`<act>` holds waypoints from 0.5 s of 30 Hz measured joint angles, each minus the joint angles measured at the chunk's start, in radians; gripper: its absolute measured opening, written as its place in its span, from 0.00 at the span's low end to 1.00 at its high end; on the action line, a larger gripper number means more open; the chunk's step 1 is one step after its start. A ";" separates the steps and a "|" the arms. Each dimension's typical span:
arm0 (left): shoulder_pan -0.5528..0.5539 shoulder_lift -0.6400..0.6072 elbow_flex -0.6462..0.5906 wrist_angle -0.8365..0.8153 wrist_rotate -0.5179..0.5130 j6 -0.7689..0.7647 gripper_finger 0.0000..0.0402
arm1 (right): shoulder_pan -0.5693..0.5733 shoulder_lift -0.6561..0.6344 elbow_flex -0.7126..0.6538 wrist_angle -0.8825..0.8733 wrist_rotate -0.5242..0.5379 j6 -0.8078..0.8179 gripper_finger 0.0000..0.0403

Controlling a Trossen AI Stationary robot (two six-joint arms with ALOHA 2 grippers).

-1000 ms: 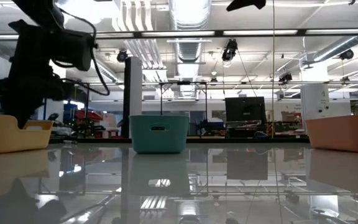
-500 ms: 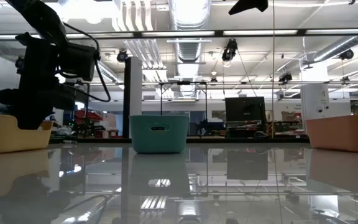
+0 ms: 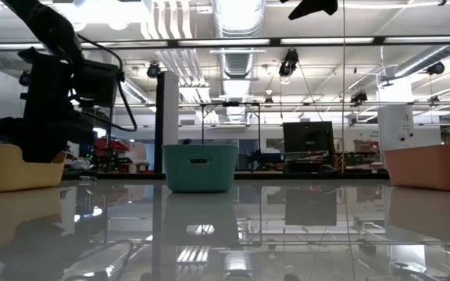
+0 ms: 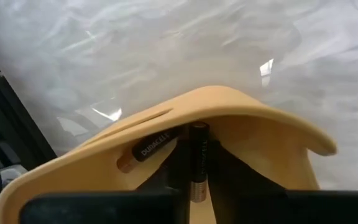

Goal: Sort batteries
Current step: Put the black battery into the yellow bin

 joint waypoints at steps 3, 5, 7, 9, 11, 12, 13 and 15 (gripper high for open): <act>0.000 0.000 0.014 -0.013 -0.003 0.004 0.11 | -0.001 0.000 0.000 0.013 0.004 0.001 0.71; 0.000 0.000 0.034 -0.053 -0.003 0.005 0.17 | -0.001 0.000 0.004 0.031 0.004 0.000 0.73; 0.000 0.000 0.065 -0.108 -0.004 0.008 0.23 | 0.000 0.000 0.015 0.046 0.004 0.000 0.74; 0.000 -0.004 0.112 -0.173 -0.005 0.012 0.28 | -0.001 0.000 0.032 0.053 0.004 -0.006 0.76; 0.000 -0.006 0.178 -0.252 -0.005 0.011 0.33 | -0.001 0.000 0.051 0.052 0.004 -0.020 0.77; 0.000 -0.008 0.218 -0.283 -0.007 0.011 0.35 | -0.001 0.000 0.061 0.052 0.003 -0.028 0.77; 0.000 -0.009 0.264 -0.303 -0.015 0.011 0.36 | -0.001 0.000 0.071 0.051 0.003 -0.040 0.78; -0.001 -0.014 0.354 -0.303 -0.077 0.019 0.38 | -0.001 0.000 0.091 0.052 0.003 -0.049 0.78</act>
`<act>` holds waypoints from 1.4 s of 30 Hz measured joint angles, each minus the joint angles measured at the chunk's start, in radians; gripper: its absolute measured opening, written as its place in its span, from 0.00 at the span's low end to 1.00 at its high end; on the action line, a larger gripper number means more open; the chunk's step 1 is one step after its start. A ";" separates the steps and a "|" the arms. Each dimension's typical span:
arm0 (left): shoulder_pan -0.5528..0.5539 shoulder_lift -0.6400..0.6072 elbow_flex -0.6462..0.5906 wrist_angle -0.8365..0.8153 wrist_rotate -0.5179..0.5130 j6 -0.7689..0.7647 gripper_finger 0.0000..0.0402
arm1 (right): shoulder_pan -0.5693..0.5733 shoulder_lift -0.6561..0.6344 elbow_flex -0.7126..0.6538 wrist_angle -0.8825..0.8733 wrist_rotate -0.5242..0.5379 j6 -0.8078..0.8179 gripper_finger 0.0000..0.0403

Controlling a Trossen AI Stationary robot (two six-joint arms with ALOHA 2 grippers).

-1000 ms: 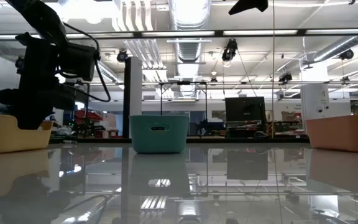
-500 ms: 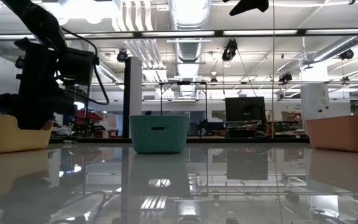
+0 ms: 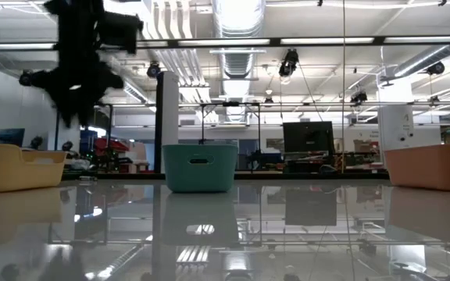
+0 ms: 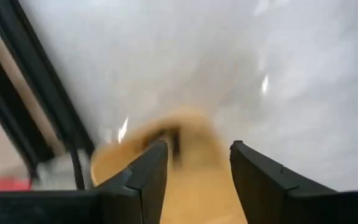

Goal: Sort batteries
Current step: Put the black battery into the yellow bin

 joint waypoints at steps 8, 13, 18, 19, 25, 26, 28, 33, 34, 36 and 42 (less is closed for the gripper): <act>0.201 0.057 0.230 0.075 -0.217 0.122 0.38 | -0.002 0.000 0.030 0.034 0.000 -0.062 0.75; 0.388 0.143 0.206 0.199 -0.220 0.110 0.37 | -0.002 0.001 0.023 0.027 0.000 -0.074 0.74; 0.452 0.256 0.144 0.424 -0.223 0.044 0.37 | -0.002 0.001 0.006 -0.003 -0.001 -0.072 0.73; 0.460 0.285 0.142 0.445 -0.223 0.023 0.37 | -0.002 0.001 0.004 -0.012 -0.001 -0.070 0.73; 0.539 0.428 0.142 0.469 -0.266 -0.128 0.37 | -0.002 0.001 0.002 -0.065 -0.001 -0.067 0.75; 0.554 0.443 0.142 0.469 -0.266 -0.148 0.37 | -0.002 0.001 0.002 -0.072 -0.001 -0.066 0.76; 0.584 0.464 0.142 0.470 -0.262 -0.184 0.37 | -0.002 0.001 0.002 -0.082 -0.001 -0.066 0.77; 0.640 0.489 0.142 0.471 -0.250 -0.215 0.37 | -0.002 0.000 0.002 -0.088 -0.001 -0.079 0.77; 0.650 0.492 0.142 0.467 -0.248 -0.225 0.37 | -0.002 0.000 0.002 -0.088 -0.001 -0.080 0.76; 0.668 0.495 0.141 0.463 -0.243 -0.250 0.37 | -0.002 0.000 0.002 -0.088 -0.001 -0.082 0.75; 0.689 0.502 0.140 0.477 -0.222 -0.262 0.37 | -0.002 0.000 0.002 -0.088 0.000 -0.083 0.73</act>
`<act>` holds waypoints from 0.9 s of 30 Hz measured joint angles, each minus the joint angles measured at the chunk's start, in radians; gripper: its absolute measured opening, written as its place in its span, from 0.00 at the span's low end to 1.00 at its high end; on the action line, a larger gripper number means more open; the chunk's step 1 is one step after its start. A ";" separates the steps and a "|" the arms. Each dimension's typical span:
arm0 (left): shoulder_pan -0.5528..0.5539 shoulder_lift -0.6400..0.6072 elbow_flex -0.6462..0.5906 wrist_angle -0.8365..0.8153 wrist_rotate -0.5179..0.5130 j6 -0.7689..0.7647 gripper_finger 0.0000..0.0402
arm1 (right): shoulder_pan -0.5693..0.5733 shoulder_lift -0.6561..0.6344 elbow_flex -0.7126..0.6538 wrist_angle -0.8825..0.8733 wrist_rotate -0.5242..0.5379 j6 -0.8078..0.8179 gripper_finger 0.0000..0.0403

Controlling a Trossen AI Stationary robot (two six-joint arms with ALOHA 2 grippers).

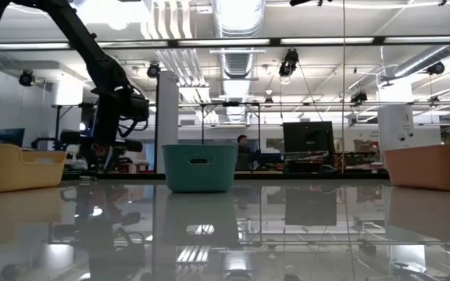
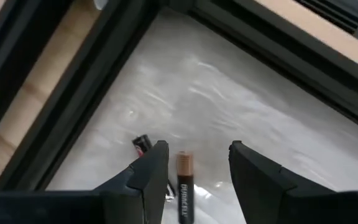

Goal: Sort batteries
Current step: Put the black battery into the yellow bin

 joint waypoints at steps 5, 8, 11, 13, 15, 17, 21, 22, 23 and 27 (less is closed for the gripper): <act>0.000 0.000 0.000 0.004 -0.005 0.000 0.37 | 0.000 0.000 0.000 -0.014 0.000 -0.002 0.73; 0.000 0.005 0.003 0.004 -0.010 -0.003 0.37 | 0.000 0.000 0.000 -0.025 0.000 -0.002 0.74; 0.000 0.018 0.009 -0.003 -0.004 0.002 0.37 | 0.000 0.000 0.000 -0.032 0.000 0.001 0.76; -0.001 0.030 0.019 -0.009 0.006 0.004 0.37 | 0.000 0.000 0.000 -0.036 0.000 0.001 0.77; -0.002 0.041 0.027 -0.020 0.020 0.004 0.37 | 0.000 0.000 0.000 -0.040 0.000 0.001 0.77; -0.005 0.048 0.034 -0.028 0.039 0.005 0.37 | 0.000 0.000 0.000 -0.046 0.000 0.001 0.78; -0.009 0.058 0.039 -0.041 0.063 0.018 0.37 | 0.000 0.000 0.000 -0.059 0.000 0.004 0.76; -0.009 0.058 0.039 -0.040 0.066 0.021 0.37 | 0.000 0.000 0.000 -0.061 0.000 0.009 0.76; -0.009 0.058 0.039 -0.040 0.070 0.027 0.37 | 0.000 0.000 0.000 -0.063 0.000 0.012 0.75; -0.011 0.058 0.039 -0.040 0.107 0.055 0.37 | 0.000 -0.001 0.000 -0.075 0.000 0.018 0.73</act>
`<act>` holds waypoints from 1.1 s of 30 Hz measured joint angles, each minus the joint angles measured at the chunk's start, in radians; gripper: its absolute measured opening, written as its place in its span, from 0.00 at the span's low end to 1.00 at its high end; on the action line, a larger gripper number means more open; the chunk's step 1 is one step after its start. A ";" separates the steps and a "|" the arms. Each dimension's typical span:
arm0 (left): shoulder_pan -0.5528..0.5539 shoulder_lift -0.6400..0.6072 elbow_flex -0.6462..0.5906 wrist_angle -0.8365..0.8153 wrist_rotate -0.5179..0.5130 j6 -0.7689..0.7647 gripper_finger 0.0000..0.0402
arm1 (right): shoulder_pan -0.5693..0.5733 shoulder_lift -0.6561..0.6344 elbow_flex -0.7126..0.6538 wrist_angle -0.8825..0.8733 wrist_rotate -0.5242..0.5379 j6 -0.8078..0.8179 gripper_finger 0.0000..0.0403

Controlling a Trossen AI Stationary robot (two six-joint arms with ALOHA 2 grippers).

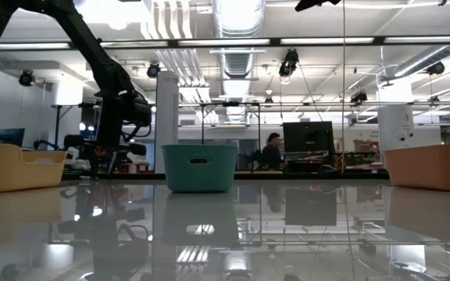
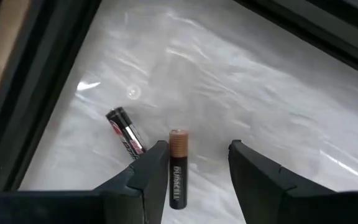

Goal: Sort batteries
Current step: Put the black battery into the yellow bin

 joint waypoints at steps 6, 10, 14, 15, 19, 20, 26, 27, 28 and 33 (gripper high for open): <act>-0.018 -0.001 0.000 0.031 0.073 0.082 0.37 | 0.000 0.000 0.000 -0.004 0.000 0.000 0.72; -0.039 0.002 -0.001 0.044 0.087 0.085 0.37 | 0.000 0.000 0.000 -0.004 0.000 -0.008 0.72; -0.052 0.003 -0.002 0.053 0.087 0.086 0.31 | 0.000 0.000 0.000 -0.004 0.000 -0.008 0.74; -0.055 0.004 -0.002 0.057 0.088 0.093 0.29 | 0.000 -0.001 0.000 -0.004 0.000 -0.008 0.74; -0.060 0.004 -0.009 0.085 0.096 0.132 0.19 | 0.000 -0.002 0.000 -0.004 -0.001 -0.007 0.76; -0.061 0.004 -0.011 0.091 0.098 0.142 0.17 | 0.000 -0.002 0.000 -0.004 -0.001 -0.006 0.77; -0.062 0.001 -0.020 0.108 0.125 0.219 0.03 | 0.000 -0.014 0.000 -0.052 -0.002 0.004 0.78; -0.064 -0.001 -0.020 0.107 0.125 0.234 0.02 | 0.000 -0.018 0.007 -0.075 -0.002 -0.008 0.78; -0.069 -0.005 -0.021 0.107 0.125 0.254 0.03 | 0.000 -0.021 0.020 -0.097 -0.002 -0.018 0.77; -0.143 -0.082 -0.025 0.089 0.182 0.341 0.03 | 0.000 -0.051 0.108 -0.144 0.000 -0.076 0.75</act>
